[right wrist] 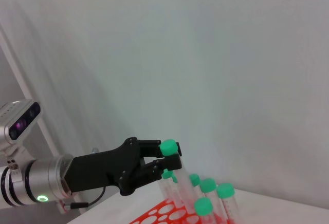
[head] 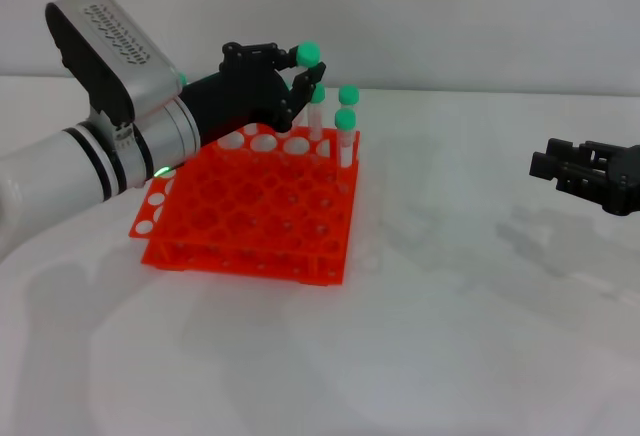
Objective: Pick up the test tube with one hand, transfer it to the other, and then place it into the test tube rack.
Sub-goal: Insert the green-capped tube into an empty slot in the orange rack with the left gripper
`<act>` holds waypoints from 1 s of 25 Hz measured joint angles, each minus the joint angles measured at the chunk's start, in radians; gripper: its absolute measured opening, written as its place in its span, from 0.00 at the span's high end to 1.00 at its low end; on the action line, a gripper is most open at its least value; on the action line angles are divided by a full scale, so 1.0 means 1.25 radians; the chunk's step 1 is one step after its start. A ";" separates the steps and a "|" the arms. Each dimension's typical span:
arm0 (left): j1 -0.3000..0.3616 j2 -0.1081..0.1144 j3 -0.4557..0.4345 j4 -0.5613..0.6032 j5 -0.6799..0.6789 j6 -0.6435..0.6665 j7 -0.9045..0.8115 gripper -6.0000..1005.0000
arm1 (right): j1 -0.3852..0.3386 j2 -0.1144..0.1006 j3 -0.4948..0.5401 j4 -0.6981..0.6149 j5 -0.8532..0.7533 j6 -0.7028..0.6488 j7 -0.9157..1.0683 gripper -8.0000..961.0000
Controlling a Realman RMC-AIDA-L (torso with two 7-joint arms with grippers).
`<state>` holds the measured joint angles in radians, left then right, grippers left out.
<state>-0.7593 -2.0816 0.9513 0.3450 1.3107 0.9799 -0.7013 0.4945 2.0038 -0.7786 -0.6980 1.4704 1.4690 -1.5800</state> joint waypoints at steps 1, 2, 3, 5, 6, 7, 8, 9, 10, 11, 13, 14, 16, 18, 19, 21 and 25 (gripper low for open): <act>0.000 0.000 0.000 -0.001 0.000 0.000 -0.002 0.75 | 0.000 0.000 0.000 0.000 0.000 0.000 0.000 0.57; -0.001 -0.001 0.001 -0.003 0.000 0.000 -0.003 0.75 | 0.000 0.000 0.000 0.000 0.000 0.000 0.000 0.57; -0.001 -0.001 0.002 -0.005 0.000 0.000 -0.005 0.75 | 0.000 0.001 0.000 0.000 0.000 -0.001 0.000 0.57; -0.002 -0.002 0.007 -0.009 0.000 0.000 -0.007 0.75 | 0.000 0.001 -0.001 0.000 0.000 -0.006 -0.001 0.56; -0.003 -0.002 0.011 -0.011 -0.001 0.000 -0.008 0.75 | 0.001 0.001 -0.002 0.000 0.000 -0.007 -0.001 0.56; -0.003 -0.003 0.019 -0.013 -0.004 0.000 -0.008 0.75 | 0.001 0.001 -0.003 0.000 -0.001 -0.008 -0.001 0.56; -0.004 -0.004 0.026 -0.015 -0.008 0.000 -0.008 0.75 | 0.001 0.001 -0.004 0.000 -0.001 -0.009 -0.001 0.56; -0.004 -0.004 0.033 -0.018 -0.011 0.000 -0.009 0.75 | 0.001 0.001 -0.004 0.000 -0.001 -0.009 -0.001 0.56; -0.004 -0.004 0.038 -0.019 -0.014 0.000 -0.011 0.75 | 0.001 0.001 -0.005 0.000 -0.001 -0.010 -0.002 0.56; -0.005 -0.004 0.041 -0.020 -0.015 0.000 -0.016 0.75 | 0.001 0.001 -0.005 0.000 -0.001 -0.010 -0.004 0.56; -0.006 -0.004 0.045 -0.020 -0.016 0.000 -0.029 0.75 | 0.001 0.001 -0.005 0.000 -0.001 -0.011 -0.007 0.56; -0.007 -0.004 0.045 -0.021 -0.016 0.001 -0.034 0.75 | 0.001 0.001 -0.005 0.000 -0.001 -0.012 -0.010 0.56; -0.007 -0.004 0.046 -0.021 -0.016 0.005 -0.041 0.75 | 0.001 0.001 -0.005 0.000 -0.001 -0.015 -0.010 0.56; -0.007 -0.004 0.048 -0.021 -0.016 0.007 -0.045 0.75 | 0.001 0.001 -0.005 0.000 -0.001 -0.019 -0.010 0.56; -0.007 -0.004 0.050 -0.021 -0.016 0.007 -0.047 0.75 | 0.001 0.001 -0.006 0.000 -0.001 -0.019 -0.010 0.56; -0.007 -0.005 0.055 -0.021 -0.016 0.007 -0.052 0.75 | 0.001 0.001 -0.006 0.000 -0.001 -0.019 -0.010 0.56; -0.005 -0.005 0.055 -0.021 -0.016 0.007 -0.053 0.75 | 0.001 0.001 -0.007 0.000 0.000 -0.019 -0.010 0.56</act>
<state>-0.7653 -2.0877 1.0201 0.3189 1.2908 0.9883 -0.7670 0.4955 2.0049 -0.7870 -0.6980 1.4702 1.4449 -1.5931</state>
